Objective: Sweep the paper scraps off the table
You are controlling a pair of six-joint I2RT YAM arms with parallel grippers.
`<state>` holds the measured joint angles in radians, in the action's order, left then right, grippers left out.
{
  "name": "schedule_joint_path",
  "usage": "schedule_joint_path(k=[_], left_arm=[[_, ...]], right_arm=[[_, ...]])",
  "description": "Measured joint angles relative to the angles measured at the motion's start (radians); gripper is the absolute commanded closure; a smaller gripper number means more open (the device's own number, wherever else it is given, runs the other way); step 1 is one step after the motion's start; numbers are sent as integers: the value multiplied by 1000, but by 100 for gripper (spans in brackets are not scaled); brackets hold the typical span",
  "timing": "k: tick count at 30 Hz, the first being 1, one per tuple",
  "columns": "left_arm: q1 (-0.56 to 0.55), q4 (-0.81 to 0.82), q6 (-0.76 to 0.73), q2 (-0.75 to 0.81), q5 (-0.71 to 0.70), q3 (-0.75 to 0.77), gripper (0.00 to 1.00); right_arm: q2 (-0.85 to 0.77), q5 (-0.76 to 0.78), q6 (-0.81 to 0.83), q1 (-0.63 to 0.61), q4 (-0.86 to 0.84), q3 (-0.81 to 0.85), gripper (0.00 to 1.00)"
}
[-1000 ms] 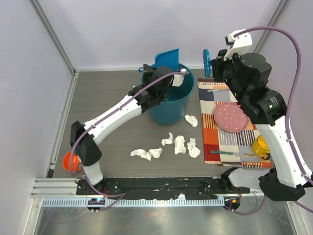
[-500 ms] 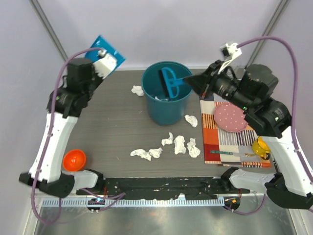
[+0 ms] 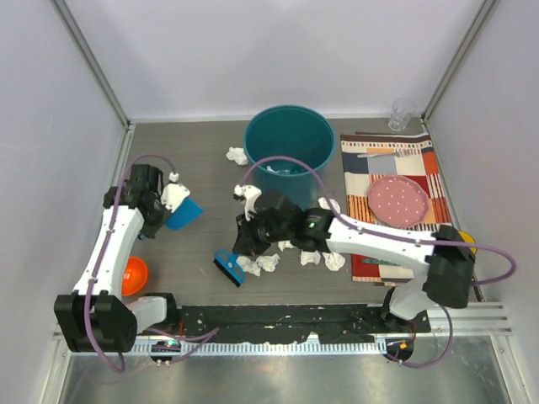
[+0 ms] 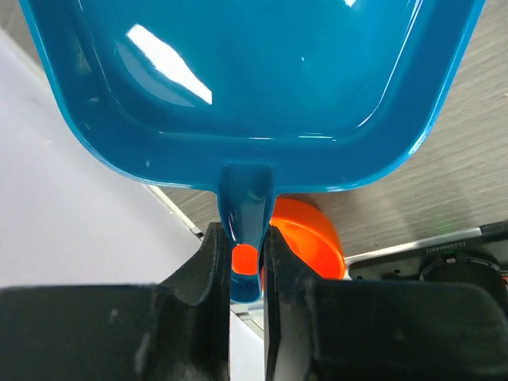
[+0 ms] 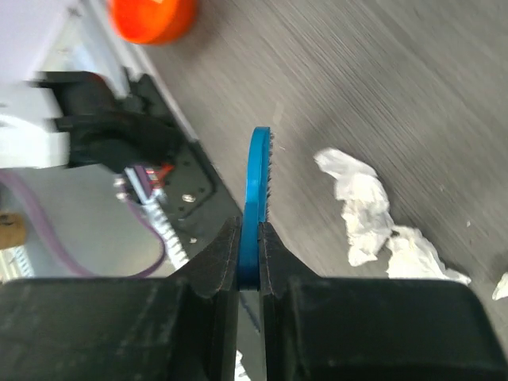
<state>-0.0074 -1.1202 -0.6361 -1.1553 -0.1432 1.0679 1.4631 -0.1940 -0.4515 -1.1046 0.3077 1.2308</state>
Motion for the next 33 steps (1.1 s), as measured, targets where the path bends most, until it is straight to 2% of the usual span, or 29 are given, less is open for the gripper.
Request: schedule_joint_path(k=[3,9,16,21,26,33], left_arm=[[0,0,-5,-29,22,-35,100],[0,10,-77,-76,82,-112,100],[-11,10,-143,-74,119,-220,100],[-126,20,-148,-75,126,-233,100],[-265,42,-158,-75,116,-266,100],[-368,45,-184,-77,124,-306,100]], right_arm=[[84,30,-61,2,-68,-80,99],[192,133,-124,6,-161,-106,99],[116,201,-134,14,-145,-146,99],[31,163,-135,16,-135,-145,99],[-111,233,-134,15,21,-125,99],[-268,483,-161,16,312,-118,99]])
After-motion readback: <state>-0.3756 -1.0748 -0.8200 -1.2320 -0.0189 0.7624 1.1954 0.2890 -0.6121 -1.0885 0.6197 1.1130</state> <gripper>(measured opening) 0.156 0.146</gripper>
